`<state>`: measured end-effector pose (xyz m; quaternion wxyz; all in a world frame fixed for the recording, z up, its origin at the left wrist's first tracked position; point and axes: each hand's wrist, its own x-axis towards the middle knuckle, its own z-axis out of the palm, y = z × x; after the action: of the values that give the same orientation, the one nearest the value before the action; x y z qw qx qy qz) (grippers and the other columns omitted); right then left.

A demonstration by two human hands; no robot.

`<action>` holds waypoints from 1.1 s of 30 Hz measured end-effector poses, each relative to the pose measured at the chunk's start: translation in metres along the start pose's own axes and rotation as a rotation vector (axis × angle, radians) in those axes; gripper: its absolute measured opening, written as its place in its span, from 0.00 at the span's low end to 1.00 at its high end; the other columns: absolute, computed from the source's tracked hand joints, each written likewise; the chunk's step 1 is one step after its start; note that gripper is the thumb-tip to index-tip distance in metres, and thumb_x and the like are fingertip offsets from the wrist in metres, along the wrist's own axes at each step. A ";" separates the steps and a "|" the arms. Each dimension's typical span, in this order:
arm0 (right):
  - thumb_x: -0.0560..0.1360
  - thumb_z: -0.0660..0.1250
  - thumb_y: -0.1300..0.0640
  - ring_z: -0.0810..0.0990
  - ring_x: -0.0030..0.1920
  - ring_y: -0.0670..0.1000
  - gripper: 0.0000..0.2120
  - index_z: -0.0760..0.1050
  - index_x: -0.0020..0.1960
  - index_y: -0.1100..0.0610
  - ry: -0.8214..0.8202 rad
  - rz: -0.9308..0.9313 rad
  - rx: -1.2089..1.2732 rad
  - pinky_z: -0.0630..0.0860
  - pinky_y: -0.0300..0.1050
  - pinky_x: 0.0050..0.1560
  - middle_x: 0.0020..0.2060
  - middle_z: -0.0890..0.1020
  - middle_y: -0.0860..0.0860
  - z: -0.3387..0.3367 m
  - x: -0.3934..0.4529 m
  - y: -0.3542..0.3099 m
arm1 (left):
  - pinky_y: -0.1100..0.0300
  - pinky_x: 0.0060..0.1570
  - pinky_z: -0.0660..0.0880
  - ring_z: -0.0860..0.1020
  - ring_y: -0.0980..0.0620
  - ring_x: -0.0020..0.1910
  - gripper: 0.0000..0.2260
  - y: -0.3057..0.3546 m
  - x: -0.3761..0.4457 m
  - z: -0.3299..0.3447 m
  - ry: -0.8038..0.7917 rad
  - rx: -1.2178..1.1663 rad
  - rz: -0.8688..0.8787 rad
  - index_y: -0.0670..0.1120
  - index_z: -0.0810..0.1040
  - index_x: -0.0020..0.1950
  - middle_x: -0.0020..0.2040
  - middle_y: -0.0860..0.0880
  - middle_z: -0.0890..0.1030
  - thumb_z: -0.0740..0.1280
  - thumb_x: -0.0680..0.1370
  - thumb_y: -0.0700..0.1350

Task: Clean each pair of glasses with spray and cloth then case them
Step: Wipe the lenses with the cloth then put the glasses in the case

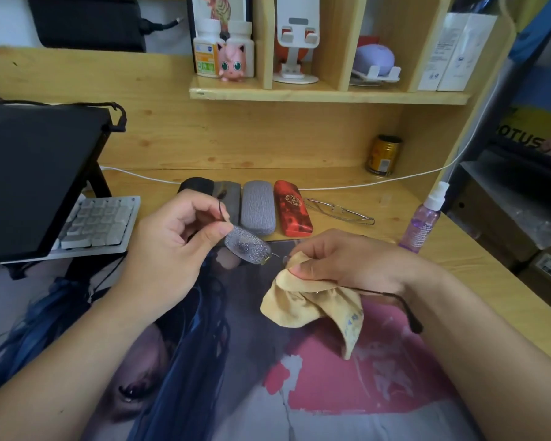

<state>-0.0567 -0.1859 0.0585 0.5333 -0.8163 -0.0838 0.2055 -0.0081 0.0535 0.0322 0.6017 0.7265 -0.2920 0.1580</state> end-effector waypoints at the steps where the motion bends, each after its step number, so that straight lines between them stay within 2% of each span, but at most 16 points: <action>1: 0.80 0.65 0.66 0.79 0.37 0.43 0.11 0.82 0.45 0.55 -0.025 0.004 0.006 0.74 0.36 0.40 0.37 0.82 0.48 0.000 0.000 0.001 | 0.59 0.50 0.77 0.80 0.54 0.45 0.10 0.001 0.000 0.001 0.006 0.000 0.003 0.45 0.78 0.47 0.45 0.50 0.82 0.70 0.77 0.30; 3: 0.79 0.64 0.71 0.80 0.36 0.40 0.12 0.81 0.47 0.57 -0.077 0.036 0.038 0.74 0.32 0.39 0.36 0.84 0.45 0.002 -0.001 0.001 | 0.58 0.51 0.77 0.81 0.50 0.45 0.11 0.003 -0.002 0.003 0.028 0.015 0.031 0.46 0.78 0.47 0.45 0.48 0.81 0.70 0.77 0.30; 5: 0.77 0.65 0.72 0.81 0.36 0.39 0.11 0.82 0.48 0.59 -0.068 0.049 0.045 0.74 0.32 0.38 0.36 0.84 0.44 0.002 -0.002 0.001 | 0.59 0.52 0.77 0.81 0.50 0.46 0.12 0.006 -0.004 0.005 0.047 0.029 0.068 0.47 0.78 0.47 0.45 0.49 0.81 0.70 0.77 0.29; 7: 0.75 0.68 0.72 0.82 0.42 0.45 0.13 0.83 0.55 0.60 -0.033 0.037 0.070 0.77 0.36 0.42 0.42 0.85 0.51 0.002 -0.002 -0.001 | 0.62 0.53 0.77 0.81 0.53 0.47 0.13 0.009 -0.005 0.006 0.060 0.050 0.092 0.48 0.78 0.47 0.47 0.51 0.81 0.70 0.77 0.29; 9: 0.70 0.70 0.73 0.81 0.45 0.53 0.20 0.81 0.60 0.59 0.000 0.011 0.162 0.77 0.41 0.46 0.47 0.83 0.58 0.002 0.000 -0.001 | 0.64 0.53 0.77 0.81 0.55 0.47 0.13 0.011 -0.005 0.005 0.070 0.054 0.101 0.49 0.78 0.47 0.47 0.51 0.81 0.70 0.77 0.30; 11: 0.68 0.68 0.75 0.79 0.48 0.59 0.24 0.80 0.61 0.59 0.043 -0.014 0.252 0.75 0.48 0.49 0.49 0.81 0.62 0.001 0.003 0.001 | 0.66 0.52 0.76 0.81 0.58 0.46 0.13 0.012 -0.005 0.005 0.079 0.053 0.104 0.50 0.78 0.47 0.48 0.51 0.81 0.71 0.77 0.31; 13: 0.69 0.66 0.78 0.78 0.48 0.61 0.25 0.79 0.61 0.60 0.040 -0.034 0.299 0.74 0.50 0.49 0.49 0.81 0.63 0.000 0.003 0.000 | 0.64 0.52 0.77 0.81 0.57 0.47 0.14 0.011 -0.004 0.005 0.085 0.053 0.104 0.50 0.78 0.47 0.47 0.51 0.81 0.70 0.77 0.31; 19: 0.68 0.73 0.75 0.82 0.46 0.58 0.17 0.81 0.53 0.61 -0.019 0.008 0.148 0.80 0.44 0.46 0.47 0.83 0.62 0.002 -0.002 -0.007 | 0.58 0.53 0.77 0.81 0.51 0.48 0.15 0.004 -0.003 0.003 0.087 0.029 0.099 0.49 0.78 0.48 0.45 0.49 0.81 0.69 0.77 0.28; 22: 0.67 0.74 0.74 0.81 0.38 0.52 0.14 0.80 0.46 0.59 -0.023 0.008 0.111 0.78 0.41 0.40 0.39 0.83 0.57 0.011 -0.002 -0.008 | 0.56 0.51 0.77 0.80 0.47 0.47 0.15 0.006 -0.004 0.005 0.068 0.010 0.115 0.51 0.78 0.48 0.45 0.49 0.81 0.69 0.78 0.30; 26: 0.72 0.72 0.71 0.77 0.29 0.44 0.09 0.79 0.41 0.58 0.023 -0.017 0.107 0.73 0.36 0.31 0.30 0.80 0.48 0.020 -0.003 -0.009 | 0.58 0.51 0.77 0.81 0.48 0.47 0.07 0.002 -0.003 0.006 0.063 -0.002 0.068 0.50 0.78 0.48 0.45 0.48 0.81 0.70 0.77 0.37; 30: 0.73 0.72 0.69 0.82 0.35 0.48 0.05 0.83 0.44 0.60 0.008 -0.008 0.125 0.77 0.40 0.37 0.36 0.83 0.55 0.019 -0.004 -0.011 | 0.63 0.52 0.77 0.80 0.54 0.46 0.10 0.003 -0.004 0.007 0.029 -0.012 0.036 0.48 0.78 0.47 0.45 0.49 0.81 0.70 0.78 0.32; 33: 0.75 0.71 0.69 0.83 0.37 0.47 0.05 0.84 0.48 0.63 0.025 -0.013 0.095 0.77 0.38 0.38 0.38 0.85 0.55 0.017 -0.003 -0.007 | 0.58 0.51 0.77 0.80 0.48 0.46 0.09 0.003 -0.003 0.006 0.018 -0.016 0.061 0.49 0.78 0.47 0.44 0.48 0.81 0.71 0.77 0.35</action>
<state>-0.0660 -0.1696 0.0600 0.5737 -0.7921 -0.0727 0.1957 -0.0135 0.0484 0.0317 0.6050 0.7109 -0.3097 0.1807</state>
